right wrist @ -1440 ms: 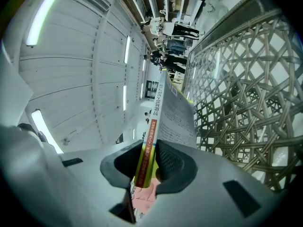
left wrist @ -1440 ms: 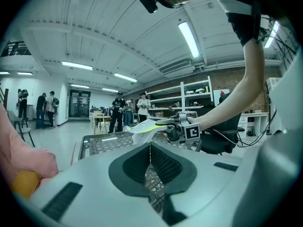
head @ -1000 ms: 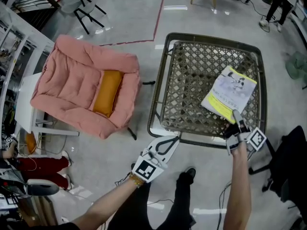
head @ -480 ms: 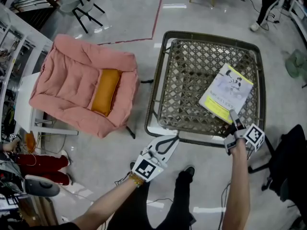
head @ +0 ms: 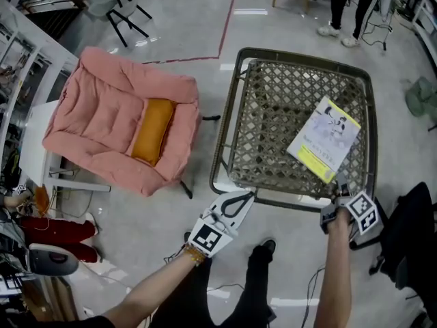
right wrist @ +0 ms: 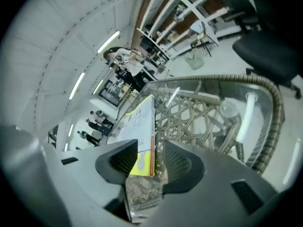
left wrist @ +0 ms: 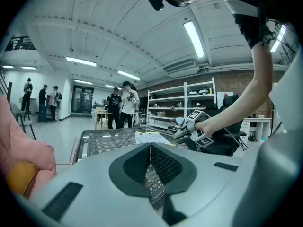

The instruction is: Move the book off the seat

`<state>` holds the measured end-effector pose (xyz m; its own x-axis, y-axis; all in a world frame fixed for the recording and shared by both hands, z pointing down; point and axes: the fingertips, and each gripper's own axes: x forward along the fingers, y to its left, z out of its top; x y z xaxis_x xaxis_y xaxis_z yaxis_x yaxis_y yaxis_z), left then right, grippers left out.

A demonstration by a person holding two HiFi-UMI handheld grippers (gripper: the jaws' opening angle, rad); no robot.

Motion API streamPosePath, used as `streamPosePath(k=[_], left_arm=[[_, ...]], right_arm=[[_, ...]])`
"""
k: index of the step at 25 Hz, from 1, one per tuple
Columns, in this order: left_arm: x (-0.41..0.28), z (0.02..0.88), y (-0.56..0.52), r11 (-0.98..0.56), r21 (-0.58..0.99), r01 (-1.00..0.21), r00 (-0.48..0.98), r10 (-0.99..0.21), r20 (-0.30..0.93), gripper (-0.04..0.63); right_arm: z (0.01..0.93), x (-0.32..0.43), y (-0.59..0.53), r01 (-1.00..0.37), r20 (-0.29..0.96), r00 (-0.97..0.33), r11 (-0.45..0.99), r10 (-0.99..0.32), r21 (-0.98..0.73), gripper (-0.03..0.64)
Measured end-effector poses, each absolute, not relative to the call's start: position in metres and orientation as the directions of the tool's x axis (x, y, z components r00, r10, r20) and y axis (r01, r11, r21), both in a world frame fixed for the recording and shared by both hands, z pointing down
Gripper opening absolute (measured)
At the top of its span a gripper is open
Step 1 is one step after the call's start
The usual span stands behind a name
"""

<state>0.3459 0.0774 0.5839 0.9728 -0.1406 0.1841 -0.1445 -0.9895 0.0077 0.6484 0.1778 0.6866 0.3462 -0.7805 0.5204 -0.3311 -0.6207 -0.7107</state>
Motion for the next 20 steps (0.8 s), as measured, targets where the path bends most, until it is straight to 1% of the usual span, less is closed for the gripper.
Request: streamPosePath(k=[1, 2, 3, 5, 6, 8, 10, 13, 16, 20], left_arm=[[0.345, 0.585, 0.075, -0.989, 0.013, -0.15, 0.972, -0.145, 0.187, 0.0], [0.345, 0.586, 0.073, -0.988, 0.017, -0.156, 0.97, -0.15, 0.189, 0.0], [0.344, 0.586, 0.071, -0.987, 0.02, -0.161, 0.969, -0.154, 0.193, 0.0], [0.344, 0.588, 0.066, -0.985, 0.023, -0.17, 0.965, -0.162, 0.208, 0.0], [0.346, 0.589, 0.064, -0.985, 0.025, -0.172, 0.964, -0.163, 0.21, 0.0], [0.35, 0.587, 0.058, -0.983, 0.033, -0.179, 0.966, -0.17, 0.194, 0.0], [0.349, 0.586, 0.047, -0.981, 0.026, -0.194, 0.965, -0.186, 0.183, 0.0], [0.345, 0.583, 0.036, -0.974, 0.004, -0.225, 0.957, -0.221, 0.19, 0.0], [0.341, 0.569, 0.032, -0.971, -0.002, -0.24, 0.956, -0.236, 0.172, 0.0], [0.327, 0.539, 0.029, -0.969, -0.023, -0.246, 0.957, -0.246, 0.152, 0.0]], right_arm=[[0.676, 0.646, 0.18, -0.4, 0.515, 0.377, -0.636, -0.77, -0.659, 0.156], [0.664, 0.64, 0.178, -0.485, 0.495, 0.399, -0.636, -0.772, -0.6, 0.116], [0.651, 0.63, 0.171, -0.581, 0.464, 0.407, -0.615, -0.787, -0.533, 0.091], [0.631, 0.602, 0.15, -0.777, 0.382, 0.373, -0.51, -0.845, -0.369, 0.054], [0.623, 0.586, 0.14, -0.858, 0.343, 0.338, -0.437, -0.876, -0.271, 0.049], [0.607, 0.55, 0.116, -0.953, 0.276, 0.259, -0.292, -0.925, -0.084, 0.046], [0.59, 0.51, 0.088, -0.981, 0.222, 0.191, -0.191, -0.956, 0.025, 0.04], [0.566, 0.463, 0.059, -0.988, 0.166, 0.144, -0.131, -0.976, 0.086, 0.034], [0.541, 0.432, 0.043, -0.988, 0.116, 0.117, -0.104, -0.986, 0.115, 0.029], [0.508, 0.403, 0.033, -0.992, 0.083, 0.097, -0.089, -0.992, 0.095, 0.029]])
